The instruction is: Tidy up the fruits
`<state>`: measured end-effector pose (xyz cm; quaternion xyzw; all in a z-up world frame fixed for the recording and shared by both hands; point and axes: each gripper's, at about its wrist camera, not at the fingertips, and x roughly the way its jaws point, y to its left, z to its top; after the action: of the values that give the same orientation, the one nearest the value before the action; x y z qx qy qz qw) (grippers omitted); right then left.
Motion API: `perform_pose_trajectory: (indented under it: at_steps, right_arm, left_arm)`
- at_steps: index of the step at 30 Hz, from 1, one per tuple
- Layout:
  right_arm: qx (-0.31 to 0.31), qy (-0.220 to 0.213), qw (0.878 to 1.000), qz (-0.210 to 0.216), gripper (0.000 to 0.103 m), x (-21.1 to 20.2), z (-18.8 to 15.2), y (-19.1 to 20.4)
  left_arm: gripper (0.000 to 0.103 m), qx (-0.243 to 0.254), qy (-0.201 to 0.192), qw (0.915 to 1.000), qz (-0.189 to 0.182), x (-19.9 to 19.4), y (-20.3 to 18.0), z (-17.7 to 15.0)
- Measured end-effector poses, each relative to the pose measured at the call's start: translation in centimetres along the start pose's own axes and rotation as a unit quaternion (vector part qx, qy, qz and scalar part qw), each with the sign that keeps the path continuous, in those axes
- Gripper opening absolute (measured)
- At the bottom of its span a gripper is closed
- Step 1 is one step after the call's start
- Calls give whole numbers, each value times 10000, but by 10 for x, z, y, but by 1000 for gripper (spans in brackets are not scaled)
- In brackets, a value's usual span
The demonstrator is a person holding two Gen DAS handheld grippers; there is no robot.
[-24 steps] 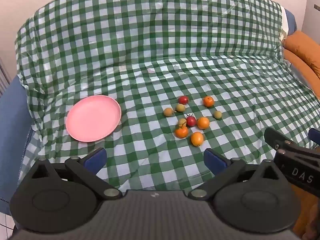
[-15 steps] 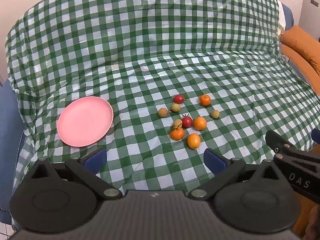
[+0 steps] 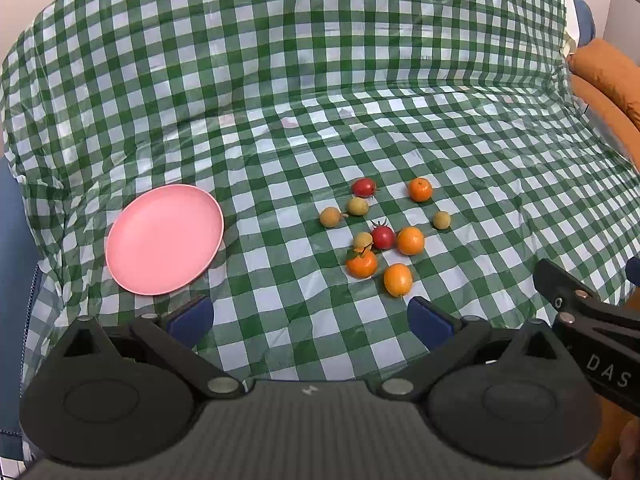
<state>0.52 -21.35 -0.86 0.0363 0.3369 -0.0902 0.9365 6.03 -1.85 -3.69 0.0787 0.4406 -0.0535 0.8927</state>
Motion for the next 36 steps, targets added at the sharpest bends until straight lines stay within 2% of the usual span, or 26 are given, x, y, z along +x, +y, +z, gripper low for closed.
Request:
perform_pose_trajectory:
  at_steps: [36]
  right_arm:
    - [-17, 63, 10000, 25, 102, 7, 4, 9]
  left_arm:
    - [103, -23, 86, 10000, -21, 4, 6, 7]
